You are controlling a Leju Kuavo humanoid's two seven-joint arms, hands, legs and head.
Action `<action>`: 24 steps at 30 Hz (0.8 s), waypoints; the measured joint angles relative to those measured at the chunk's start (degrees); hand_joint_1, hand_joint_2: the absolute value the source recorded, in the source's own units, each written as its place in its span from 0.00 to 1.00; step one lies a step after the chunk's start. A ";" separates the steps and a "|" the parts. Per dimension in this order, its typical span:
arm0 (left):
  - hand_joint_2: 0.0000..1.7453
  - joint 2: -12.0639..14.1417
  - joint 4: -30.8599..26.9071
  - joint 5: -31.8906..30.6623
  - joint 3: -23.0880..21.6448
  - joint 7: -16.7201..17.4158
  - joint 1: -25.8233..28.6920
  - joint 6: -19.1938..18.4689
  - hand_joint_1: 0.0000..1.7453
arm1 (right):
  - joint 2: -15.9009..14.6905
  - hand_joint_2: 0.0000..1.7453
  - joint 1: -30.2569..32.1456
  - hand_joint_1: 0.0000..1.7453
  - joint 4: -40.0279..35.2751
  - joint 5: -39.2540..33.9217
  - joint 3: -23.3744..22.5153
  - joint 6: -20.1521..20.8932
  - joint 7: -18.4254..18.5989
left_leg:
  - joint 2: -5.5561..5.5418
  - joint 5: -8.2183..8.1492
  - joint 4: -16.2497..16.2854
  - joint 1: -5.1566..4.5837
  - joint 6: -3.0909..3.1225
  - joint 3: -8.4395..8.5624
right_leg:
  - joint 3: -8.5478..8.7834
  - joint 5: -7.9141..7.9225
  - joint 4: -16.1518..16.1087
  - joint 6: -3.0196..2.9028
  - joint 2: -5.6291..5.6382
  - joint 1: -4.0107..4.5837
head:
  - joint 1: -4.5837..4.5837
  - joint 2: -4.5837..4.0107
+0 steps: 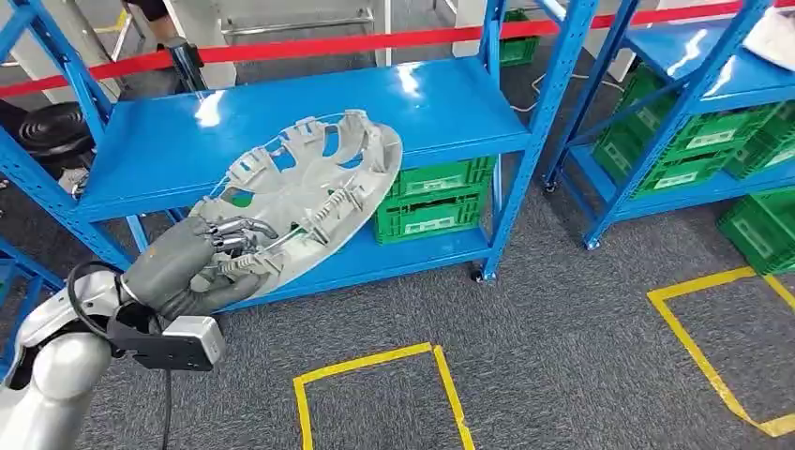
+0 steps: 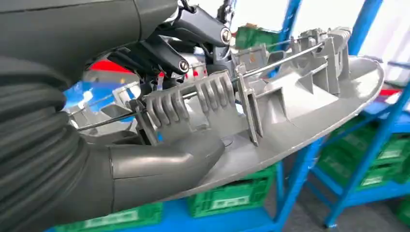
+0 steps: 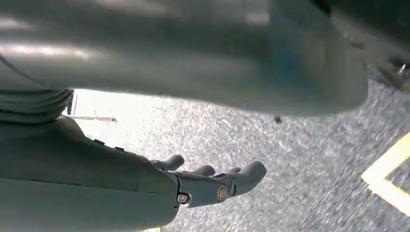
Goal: Take the parts from the cabinet and place them on the table.
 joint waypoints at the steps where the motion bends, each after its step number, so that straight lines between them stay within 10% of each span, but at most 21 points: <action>1: 1.00 -0.33 0.20 0.02 -0.04 -0.06 -0.17 -0.04 1.00 | -0.02 0.00 -0.03 0.00 0.00 0.04 -0.02 -0.30 0.02 | -0.02 0.62 -0.48 0.05 -0.34 0.05 | -0.23 0.43 -0.01 -0.41 0.01 0.14 | 0.04 0.00; 3: 1.00 -0.33 0.22 0.02 -0.04 -0.13 -0.29 -0.07 1.00 | 0.04 0.00 -0.01 0.00 0.00 0.04 -0.02 -1.33 0.02 | -0.39 -0.10 -0.33 0.03 -0.99 -0.63 | -1.46 2.45 -0.88 -1.23 -0.48 -0.51 | 0.15 0.02; 5: 1.00 -0.41 0.55 0.02 -0.17 -0.22 -0.77 -0.11 1.00 | 0.04 0.00 -0.15 0.00 0.00 -0.04 -0.02 -2.40 0.31 | -0.31 -8.09 5.56 0.04 -1.46 -2.45 | -3.19 3.99 -0.91 -1.66 -0.45 -0.53 | -0.11 0.00; 7: 1.00 -0.39 0.85 0.02 -0.22 -0.33 -0.79 0.00 1.00 | 0.04 0.00 0.02 0.00 0.00 -0.20 -0.02 -3.69 0.50 | -0.32 -12.43 13.30 0.09 -1.74 -3.17 | -5.10 5.53 -0.83 -1.64 -0.54 -0.43 | -0.09 0.00; 9: 1.00 -0.31 1.09 0.02 -0.22 -0.57 -0.47 0.09 1.00 | 0.04 0.00 0.01 0.00 0.00 -0.22 -0.04 -4.85 1.20 | -0.32 -9.22 16.10 0.09 -1.66 -1.69 | -7.54 7.28 -0.64 -1.59 -0.67 -0.33 | -0.04 0.02; 11: 1.00 -0.26 1.11 0.00 -0.22 -0.68 -0.19 0.26 1.00 | 0.04 0.00 -0.02 0.00 0.00 -0.48 -0.04 -5.07 1.44 | -0.33 -5.84 10.81 0.03 -1.23 3.64 | -9.64 8.79 -0.43 -1.37 -0.65 -0.23 | -0.04 0.00; 13: 1.00 -0.28 1.05 -0.33 -0.17 -0.74 -0.19 0.59 1.00 | 0.07 0.00 -0.02 0.00 0.00 -0.57 -0.04 -4.98 1.81 | -0.37 -10.37 -0.02 -0.40 -0.52 11.98 | -10.52 9.83 -0.17 -0.87 -0.57 0.05 | -0.02 0.00; 17: 1.00 -0.28 1.16 -0.92 -0.02 -0.87 0.29 1.53 1.00 | 0.04 0.00 0.09 0.00 0.00 -0.59 -0.09 -5.31 2.36 | -0.32 -9.31 -2.35 -0.76 1.21 10.81 | -11.09 12.69 -1.07 0.65 -0.53 -0.12 | -0.07 0.00; 18: 1.00 -0.28 1.22 -0.94 -0.02 -0.92 0.28 1.66 1.00 | 0.04 0.00 0.13 0.00 0.00 -0.55 -0.11 -5.66 2.21 | 0.08 -8.48 -2.44 -0.46 1.66 10.20 | -11.63 11.34 -0.43 0.85 -0.21 -0.53 | -0.40 0.00; 21: 1.00 -0.26 1.11 -1.01 0.26 -0.92 0.66 1.79 1.00 | 0.09 0.00 0.19 0.00 0.00 -1.42 -0.11 -5.14 2.58 | -0.05 -5.99 -2.22 -0.42 2.25 7.27 | -14.61 -0.10 10.56 1.57 -0.18 -0.72 | 0.30 0.00; 22: 1.00 -0.20 1.11 -0.96 0.42 -1.00 0.95 1.79 1.00 | 0.09 0.00 0.13 0.00 0.00 -2.01 -0.18 -4.54 2.56 | -0.04 -5.20 -2.03 -0.44 2.22 6.09 | -15.26 -1.84 14.91 1.70 -0.18 -0.71 | 0.37 0.00; 24: 1.00 0.00 1.25 -0.90 0.57 -1.75 1.47 1.81 1.00 | 0.09 0.00 0.10 0.00 0.00 -2.82 -0.72 -3.78 2.56 | -0.04 -4.12 -1.61 -0.41 2.04 3.77 | -14.21 0.28 17.90 1.80 -0.18 -0.76 | 0.35 0.00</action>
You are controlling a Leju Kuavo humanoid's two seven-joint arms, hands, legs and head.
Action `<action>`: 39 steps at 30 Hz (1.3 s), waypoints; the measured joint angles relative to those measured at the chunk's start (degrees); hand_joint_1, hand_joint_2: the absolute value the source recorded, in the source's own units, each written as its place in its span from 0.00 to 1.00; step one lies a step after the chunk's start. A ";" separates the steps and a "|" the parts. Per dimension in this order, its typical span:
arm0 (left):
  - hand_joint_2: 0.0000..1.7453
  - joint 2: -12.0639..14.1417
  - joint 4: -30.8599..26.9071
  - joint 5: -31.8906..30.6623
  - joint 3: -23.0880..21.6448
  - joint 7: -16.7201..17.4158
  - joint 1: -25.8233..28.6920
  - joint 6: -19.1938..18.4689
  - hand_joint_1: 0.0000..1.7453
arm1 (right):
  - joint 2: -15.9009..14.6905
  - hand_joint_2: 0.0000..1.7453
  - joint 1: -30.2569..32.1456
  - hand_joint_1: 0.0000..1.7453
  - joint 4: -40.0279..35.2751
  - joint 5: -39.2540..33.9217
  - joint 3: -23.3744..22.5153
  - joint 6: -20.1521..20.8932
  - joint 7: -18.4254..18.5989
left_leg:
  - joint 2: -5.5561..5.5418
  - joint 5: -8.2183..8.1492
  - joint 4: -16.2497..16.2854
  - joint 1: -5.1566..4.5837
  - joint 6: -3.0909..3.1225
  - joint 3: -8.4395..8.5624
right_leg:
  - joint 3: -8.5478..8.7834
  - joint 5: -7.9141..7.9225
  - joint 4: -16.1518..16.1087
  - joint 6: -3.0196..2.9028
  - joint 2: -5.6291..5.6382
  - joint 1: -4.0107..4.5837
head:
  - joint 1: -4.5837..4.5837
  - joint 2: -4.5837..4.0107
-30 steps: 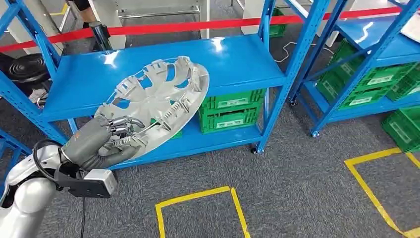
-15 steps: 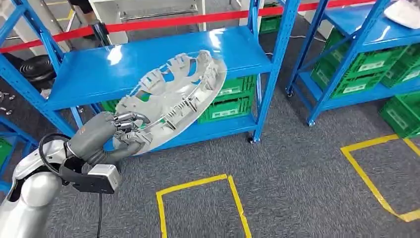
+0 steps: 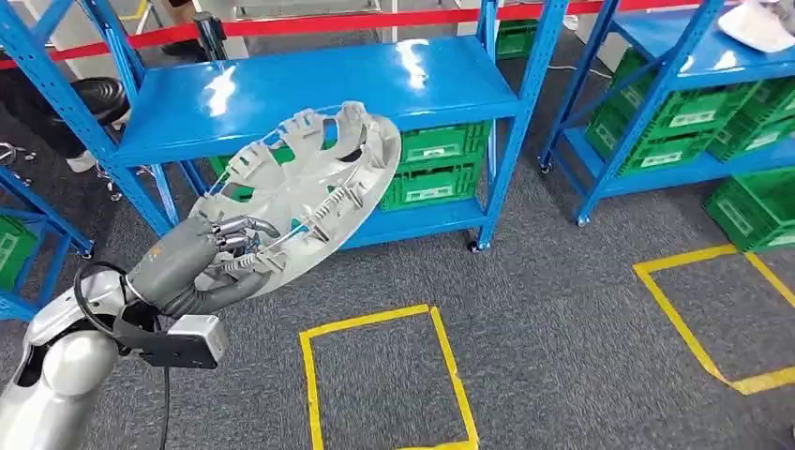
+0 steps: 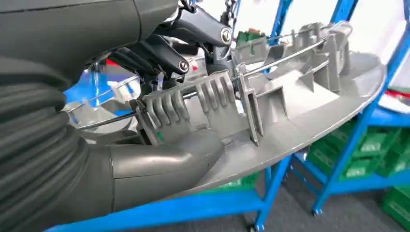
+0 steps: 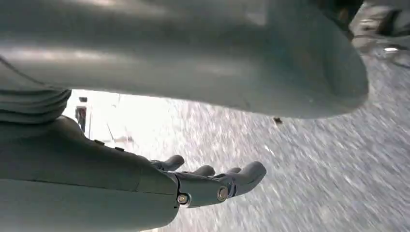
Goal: Take the parts from the cabinet and place them on the table.
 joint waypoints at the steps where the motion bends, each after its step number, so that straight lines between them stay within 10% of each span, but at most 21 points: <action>1: 1.00 0.13 0.02 0.09 0.11 -0.71 0.18 0.04 1.00 | 0.00 0.00 0.01 0.00 0.00 -0.17 -0.33 0.28 0.02 | 0.02 0.71 0.34 0.03 -0.18 -1.23 | 1.77 3.05 -1.14 0.00 0.00 -0.06 | 0.00 0.00; 3: 1.00 0.37 0.00 0.33 0.35 -2.01 0.31 0.11 1.00 | -0.02 0.00 -0.09 0.00 0.00 -0.79 -0.68 1.49 0.02 | -0.02 1.82 1.22 0.06 -0.67 -3.27 | 8.47 4.48 -8.42 -0.18 -0.04 -0.18 | 0.00 0.00; 5: 1.00 0.54 -0.22 0.83 0.65 -2.79 0.38 0.07 1.00 | -0.04 0.00 -0.45 0.00 0.00 -1.00 -0.85 2.07 0.26 | 0.34 2.20 2.15 -0.22 -1.18 -3.82 | 14.72 -1.63 -18.28 -1.26 -0.50 0.28 | -0.04 0.02; 9: 1.00 0.70 -0.24 1.18 1.29 -3.45 0.58 0.09 1.00 | -0.04 0.00 -0.41 0.00 0.00 -1.37 -1.77 2.43 -0.15 | 0.68 2.83 2.11 0.28 -2.78 -4.00 | 13.68 0.06 -18.20 -2.90 0.08 0.15 | 0.09 0.02; 12: 1.00 1.05 -0.28 1.03 1.64 -4.37 0.84 0.13 1.00 | -0.05 0.00 -0.42 0.00 0.00 -1.53 -2.07 2.40 0.20 | 0.22 -5.18 11.19 0.39 -3.59 -7.18 | 12.41 1.32 -18.15 -3.47 0.75 0.12 | -0.13 0.00; 14: 1.00 1.05 -0.26 0.90 1.62 -5.15 1.32 0.13 1.00 | -0.06 0.00 -0.15 0.00 0.00 -1.88 -2.25 2.42 0.20 | 0.20 -7.61 18.46 0.40 -3.81 -9.09 | 11.36 2.03 -18.00 -3.41 1.42 0.16 | -0.15 0.00; 17: 1.00 1.09 -0.15 0.83 1.64 -5.88 1.51 0.02 1.00 | -0.04 0.00 -0.08 0.00 0.00 -2.03 -2.45 2.49 0.37 | -0.29 -3.44 11.16 0.40 -3.41 -3.16 | 10.75 2.65 -17.74 -3.10 2.79 0.14 | -0.15 0.00; 20: 1.00 1.26 -0.13 0.98 1.75 -6.60 1.37 -0.52 1.00 | -0.02 0.00 -0.30 0.00 0.00 -2.23 -2.80 2.82 0.41 | -4.88 -2.88 1.60 0.63 -2.68 3.14 | 9.84 3.05 -17.46 -2.36 4.19 -0.14 | -0.11 0.00; 23: 1.00 1.55 0.35 1.07 1.86 -6.91 0.47 -0.94 1.00 | 0.02 0.00 -0.33 0.00 0.00 -2.38 -3.21 3.15 0.20 | -2.95 -2.84 1.25 0.12 -2.05 2.88 | 9.34 3.91 -17.76 -1.01 6.05 -0.40 | -0.22 0.00; 26: 1.00 1.35 0.77 1.07 1.88 -7.36 -0.46 -1.09 1.00 | -0.02 0.00 -0.39 0.00 0.00 -2.38 -3.32 3.25 0.28 | -0.65 -2.34 0.30 0.75 -0.82 2.98 | 6.67 0.62 -12.74 -0.21 1.14 0.10 | 0.20 0.00; 28: 1.00 1.07 1.03 1.05 1.88 -7.47 -0.46 -1.03 1.00 | -0.02 0.00 -0.46 0.00 0.00 -2.49 -3.39 3.60 0.26 | 0.91 -2.40 0.54 0.67 -0.71 2.76 | 2.24 -3.05 -3.81 0.18 0.60 -0.18 | 0.20 0.00; 30: 1.00 0.63 1.31 0.81 1.88 -7.50 -0.42 -0.61 1.00 | -0.02 0.00 -0.34 0.00 0.00 -2.49 -3.54 3.74 0.26 | 2.32 -2.45 0.81 0.67 -0.68 2.55 | 0.45 -2.96 -0.53 0.46 0.48 -0.46 | 0.17 0.00; 32: 1.00 0.35 1.44 0.55 1.88 -7.47 -0.39 -0.39 1.00 | -0.04 0.00 -0.24 0.00 0.00 -2.45 -3.56 3.78 0.33 | 3.64 -2.63 1.21 0.74 -0.85 2.47 | 4.17 1.53 -7.90 0.60 -0.27 -0.65 | 0.20 0.00; 34: 1.00 0.20 1.44 0.41 1.90 -7.50 -0.39 -0.37 1.00 | -0.07 0.00 -0.41 0.00 0.00 -2.36 -3.56 3.84 0.37 | 4.75 -3.00 1.79 0.67 -1.40 2.46 | 8.60 3.46 -16.90 0.35 -4.09 -0.40 | 0.20 0.00; 39: 1.00 -0.11 1.44 0.46 2.42 -8.67 -0.74 0.50 1.00 | -0.06 0.00 -0.40 0.00 0.00 -2.40 -3.61 3.87 0.37 | 6.17 -2.98 1.55 0.56 -3.29 2.50 | 7.92 4.81 -17.32 -1.92 -1.32 -0.36 | 0.11 0.00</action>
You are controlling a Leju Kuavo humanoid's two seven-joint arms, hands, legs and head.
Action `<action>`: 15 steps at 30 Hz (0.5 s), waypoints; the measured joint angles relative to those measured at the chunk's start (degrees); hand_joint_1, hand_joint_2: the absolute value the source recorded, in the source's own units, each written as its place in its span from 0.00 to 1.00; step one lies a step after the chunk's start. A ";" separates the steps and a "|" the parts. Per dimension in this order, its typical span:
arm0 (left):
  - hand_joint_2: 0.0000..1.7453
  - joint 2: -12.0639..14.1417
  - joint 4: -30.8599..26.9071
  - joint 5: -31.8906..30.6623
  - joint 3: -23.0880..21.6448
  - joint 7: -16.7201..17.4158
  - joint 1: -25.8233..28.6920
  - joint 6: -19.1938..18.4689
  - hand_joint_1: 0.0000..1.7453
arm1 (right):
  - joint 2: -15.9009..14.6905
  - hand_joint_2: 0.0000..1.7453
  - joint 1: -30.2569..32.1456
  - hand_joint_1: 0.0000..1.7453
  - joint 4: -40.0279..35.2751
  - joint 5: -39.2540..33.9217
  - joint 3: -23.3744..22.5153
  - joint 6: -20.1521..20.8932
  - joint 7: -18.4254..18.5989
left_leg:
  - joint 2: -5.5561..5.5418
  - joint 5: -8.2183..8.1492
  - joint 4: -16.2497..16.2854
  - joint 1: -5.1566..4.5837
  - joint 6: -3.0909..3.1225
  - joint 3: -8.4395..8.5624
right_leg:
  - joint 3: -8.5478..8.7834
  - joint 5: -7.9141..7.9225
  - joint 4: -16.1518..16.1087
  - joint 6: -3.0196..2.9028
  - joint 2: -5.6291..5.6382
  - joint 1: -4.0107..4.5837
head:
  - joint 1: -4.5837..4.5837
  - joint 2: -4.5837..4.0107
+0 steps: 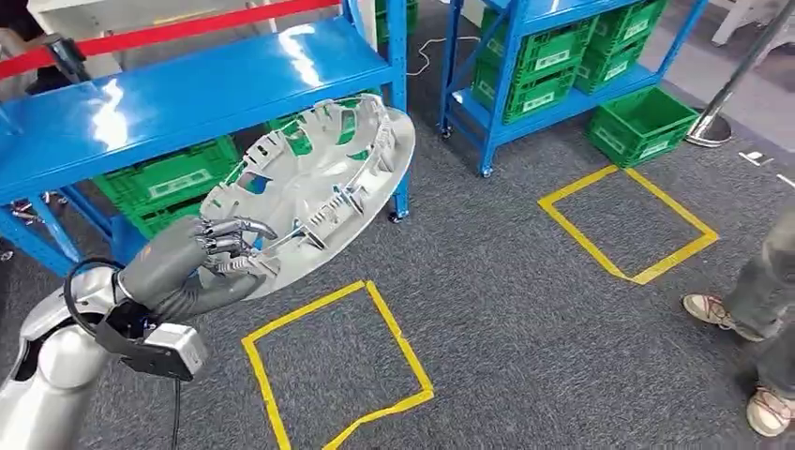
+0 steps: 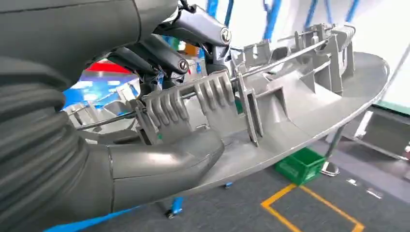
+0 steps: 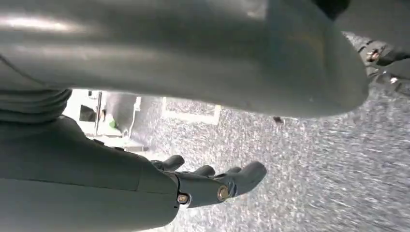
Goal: Take the parts from the cabinet and place them on the table.
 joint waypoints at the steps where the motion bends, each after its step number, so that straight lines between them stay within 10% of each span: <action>1: 1.00 -0.02 0.00 0.04 0.31 -0.30 -0.04 0.17 1.00 | 0.00 0.00 0.01 0.00 0.00 -0.07 -0.02 0.00 0.06 | -2.68 -0.92 0.82 0.17 -0.35 -0.41 | -0.06 0.15 -0.13 -0.23 0.41 -0.15 | -0.02 0.00; 3: 1.00 0.00 0.09 0.20 0.94 -0.74 -0.07 0.18 1.00 | 0.02 0.00 -0.24 0.00 0.00 -0.11 -0.02 0.00 0.26 | -6.16 -4.64 6.53 0.26 -0.59 -2.59 | -0.13 0.35 -0.12 -0.61 1.49 -0.21 | -0.15 0.00; 6: 1.00 0.11 0.89 0.74 1.33 -0.90 -0.07 -0.09 1.00 | 0.00 0.00 -0.17 0.00 0.00 -0.13 -0.11 0.24 0.33 | -6.40 -7.69 15.62 0.24 -0.45 -6.70 | -0.29 0.49 -0.07 -0.79 3.56 0.05 | -0.11 0.00; 9: 1.00 0.31 1.42 1.25 1.97 -0.98 -0.07 -0.39 1.00 | 0.00 0.00 -0.21 0.00 0.00 -0.13 -0.17 0.44 0.33 | -7.26 -1.30 6.25 0.26 0.09 -2.13 | -0.27 0.67 0.06 -0.53 5.88 0.03 | -0.13 0.02; 11: 1.00 0.39 1.64 1.46 2.30 -1.07 -0.05 -0.39 1.00 | 0.02 0.00 -0.25 0.00 0.00 -0.13 -0.22 0.46 0.33 | -11.37 -0.68 0.63 0.41 0.63 0.38 | -0.74 0.94 0.12 0.03 7.02 0.13 | -0.07 0.00; 15: 1.00 0.15 1.77 1.29 2.60 -0.92 0.03 0.00 1.00 | -0.04 0.00 -0.10 0.00 0.00 -0.09 -0.39 0.50 0.31 | -9.12 -0.30 -0.45 0.55 1.60 0.56 | -1.91 1.86 -0.17 1.81 9.36 -0.04 | -0.07 0.00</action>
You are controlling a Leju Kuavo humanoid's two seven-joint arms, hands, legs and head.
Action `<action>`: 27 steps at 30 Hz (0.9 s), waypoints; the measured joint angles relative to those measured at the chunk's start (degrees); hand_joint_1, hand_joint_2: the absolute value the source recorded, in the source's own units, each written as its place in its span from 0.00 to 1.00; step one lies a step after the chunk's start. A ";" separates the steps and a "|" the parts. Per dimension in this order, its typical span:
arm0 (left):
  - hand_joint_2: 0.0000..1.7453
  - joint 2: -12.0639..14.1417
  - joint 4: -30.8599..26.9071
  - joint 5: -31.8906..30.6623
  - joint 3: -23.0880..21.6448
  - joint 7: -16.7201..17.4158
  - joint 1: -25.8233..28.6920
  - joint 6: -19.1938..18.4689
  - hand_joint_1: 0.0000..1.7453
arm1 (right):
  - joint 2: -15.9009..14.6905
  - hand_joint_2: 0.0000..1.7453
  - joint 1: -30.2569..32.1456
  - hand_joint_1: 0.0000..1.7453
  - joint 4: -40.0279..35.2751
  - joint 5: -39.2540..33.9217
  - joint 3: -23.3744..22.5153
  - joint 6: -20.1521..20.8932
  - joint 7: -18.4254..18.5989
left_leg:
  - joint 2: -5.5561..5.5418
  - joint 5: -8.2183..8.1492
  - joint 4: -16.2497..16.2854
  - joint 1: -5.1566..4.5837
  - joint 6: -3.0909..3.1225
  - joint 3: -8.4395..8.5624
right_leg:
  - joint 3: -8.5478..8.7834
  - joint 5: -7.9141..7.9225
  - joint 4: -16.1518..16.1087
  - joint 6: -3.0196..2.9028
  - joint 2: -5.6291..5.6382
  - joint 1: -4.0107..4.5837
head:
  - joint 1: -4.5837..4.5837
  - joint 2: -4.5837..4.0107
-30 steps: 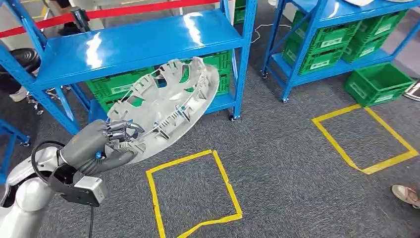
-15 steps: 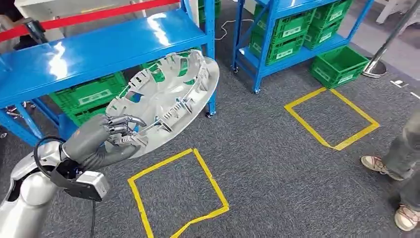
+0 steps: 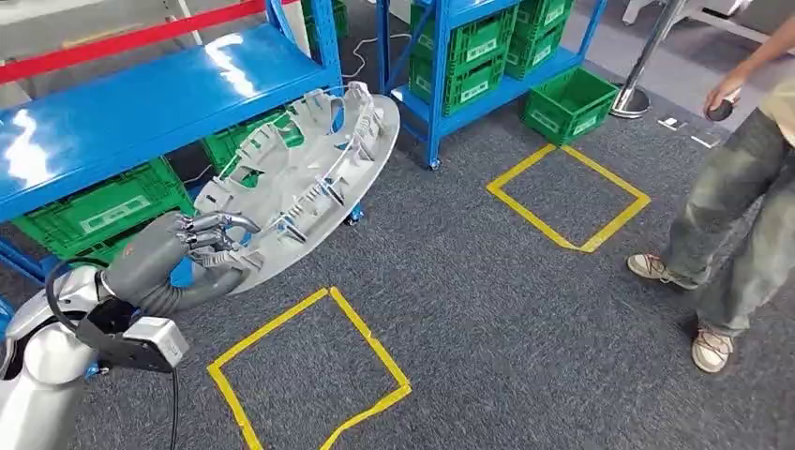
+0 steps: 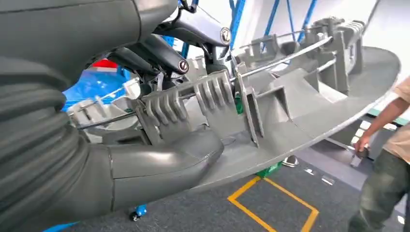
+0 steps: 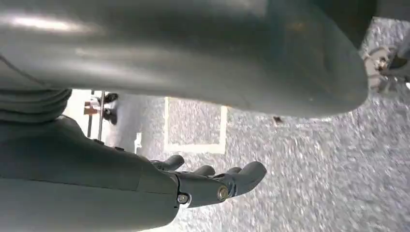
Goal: Take the parts from the cabinet and place them on the table.
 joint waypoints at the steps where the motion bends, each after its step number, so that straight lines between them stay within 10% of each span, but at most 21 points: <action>1: 1.00 -0.11 0.00 -0.27 -0.02 0.17 -0.01 0.15 1.00 | -0.02 0.00 0.05 0.00 0.00 0.02 -0.02 0.00 0.02 | 0.98 0.26 -0.39 0.08 0.39 0.22 | -0.32 -0.45 0.67 0.04 -2.16 0.01 | -0.07 0.00; 3: 1.00 -0.04 0.06 -0.68 0.02 0.30 0.26 0.35 1.00 | -0.02 0.00 -0.08 0.00 0.00 0.13 -0.02 -0.02 0.20 | 2.35 0.35 -0.53 -0.09 0.97 0.15 | -3.19 -4.23 6.55 0.79 -6.93 0.14 | 0.81 0.00; 6: 1.00 -0.02 0.55 -1.12 0.02 0.50 0.87 0.48 1.00 | -0.02 0.00 -0.15 0.00 0.00 0.13 -0.02 -0.02 0.15 | 4.77 0.16 -0.26 -0.18 1.10 0.04 | -8.17 -8.00 17.47 1.31 -7.71 -0.06 | 0.83 0.00; 9: 1.00 0.02 0.92 -1.71 0.02 0.52 1.06 0.13 1.00 | -0.07 0.00 -0.16 0.00 0.00 0.11 -0.02 -0.02 0.07 | 6.81 -0.23 0.17 -0.12 0.78 0.07 | -2.80 -2.60 7.76 1.23 -8.71 -0.14 | 0.83 0.00; 11: 1.00 0.33 0.92 -1.64 0.02 0.50 1.03 -0.63 1.00 | -0.09 0.00 -0.30 0.00 0.00 -0.09 -0.07 0.00 0.20 | 7.77 -0.67 0.63 -0.63 0.16 -0.07 | 0.81 -2.04 1.11 0.38 -12.70 0.68 | 0.85 0.00; 15: 1.00 1.14 0.96 -0.86 0.04 -0.06 0.74 -2.32 1.00 | -0.09 0.00 -0.33 0.00 0.00 -0.63 -0.61 0.02 0.18 | 9.90 -0.87 0.37 -0.80 -0.99 0.49 | 0.32 -1.29 0.76 -1.25 -9.88 0.59 | 0.74 0.00; 18: 1.00 2.25 0.92 -0.68 0.11 -0.77 0.62 -2.38 1.00 | -0.13 0.00 -0.46 0.00 0.00 -1.11 -0.87 -0.15 0.37 | 4.08 -4.84 5.69 -0.25 -1.75 -1.78 | 0.46 -0.93 0.48 -2.23 -8.29 -0.04 | 0.63 0.02; 21: 1.00 2.84 1.14 -0.44 0.11 -0.79 0.73 -3.10 1.00 | -0.11 0.00 -0.52 0.00 0.00 -1.44 -1.03 -0.15 0.35 | 2.98 -9.14 17.33 -0.28 -1.87 -7.36 | 0.45 -0.91 0.51 -2.37 -6.20 0.07 | 0.55 0.00; 24: 1.00 3.28 1.25 0.20 0.09 -0.77 0.59 -4.61 1.00 | -0.11 0.00 -0.54 0.00 0.00 -1.83 -1.16 -0.24 0.35 | 2.50 -3.08 10.04 -0.21 -1.52 -4.25 | 0.55 -0.79 0.67 -2.18 -3.82 -0.01 | 0.55 0.00; 25: 1.00 3.39 1.27 0.28 0.09 -0.81 0.46 -4.68 1.00 | -0.09 0.00 -0.63 0.00 0.00 -1.97 -1.18 -0.20 0.37 | 1.00 -0.48 4.88 -0.07 -1.40 -1.91 | 0.60 -0.77 0.76 -2.07 -3.09 -0.08 | 0.52 0.00; 27: 1.00 3.47 1.35 0.44 0.04 -0.92 0.31 -4.68 1.00 | -0.09 0.00 -0.88 0.00 0.00 -2.14 -1.44 -0.17 0.35 | -2.48 -1.05 0.82 0.20 -1.20 -0.09 | -0.15 -0.60 1.21 -1.31 -1.84 0.06 | 0.59 0.00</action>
